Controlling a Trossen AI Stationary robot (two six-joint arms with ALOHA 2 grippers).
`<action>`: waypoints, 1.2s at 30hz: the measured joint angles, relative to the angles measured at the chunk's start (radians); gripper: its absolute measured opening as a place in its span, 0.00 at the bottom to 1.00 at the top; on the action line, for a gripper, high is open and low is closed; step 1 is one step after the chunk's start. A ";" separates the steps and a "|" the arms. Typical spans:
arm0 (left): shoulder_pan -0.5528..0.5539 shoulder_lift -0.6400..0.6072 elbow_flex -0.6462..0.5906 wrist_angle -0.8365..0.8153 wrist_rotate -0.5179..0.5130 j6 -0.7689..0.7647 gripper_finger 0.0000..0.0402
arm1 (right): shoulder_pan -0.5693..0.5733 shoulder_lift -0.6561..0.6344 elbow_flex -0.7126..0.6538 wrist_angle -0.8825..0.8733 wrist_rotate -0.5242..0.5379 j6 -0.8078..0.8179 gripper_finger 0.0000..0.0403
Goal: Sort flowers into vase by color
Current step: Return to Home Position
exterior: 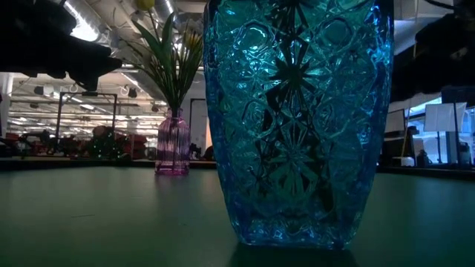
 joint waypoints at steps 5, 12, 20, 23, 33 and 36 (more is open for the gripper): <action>0.000 0.000 0.000 0.001 0.000 0.000 0.42 | 0.000 -0.042 0.004 0.020 0.004 0.000 0.07; 0.000 0.000 0.000 0.001 -0.003 0.000 0.42 | 0.000 -0.043 0.010 -0.002 0.011 0.000 0.07; 0.000 0.000 0.000 0.001 -0.003 0.000 0.42 | 0.000 -0.037 0.010 -0.025 0.010 0.000 0.07; 0.000 0.000 0.000 0.001 -0.004 0.000 0.42 | 0.000 -0.037 0.010 -0.025 0.010 0.000 0.07; 0.000 0.000 0.000 0.001 -0.004 0.000 0.42 | -0.001 -0.037 0.010 -0.026 0.010 0.000 0.07; 0.000 0.000 0.000 0.001 -0.004 0.000 0.42 | -0.001 -0.037 0.010 -0.026 0.010 0.000 0.07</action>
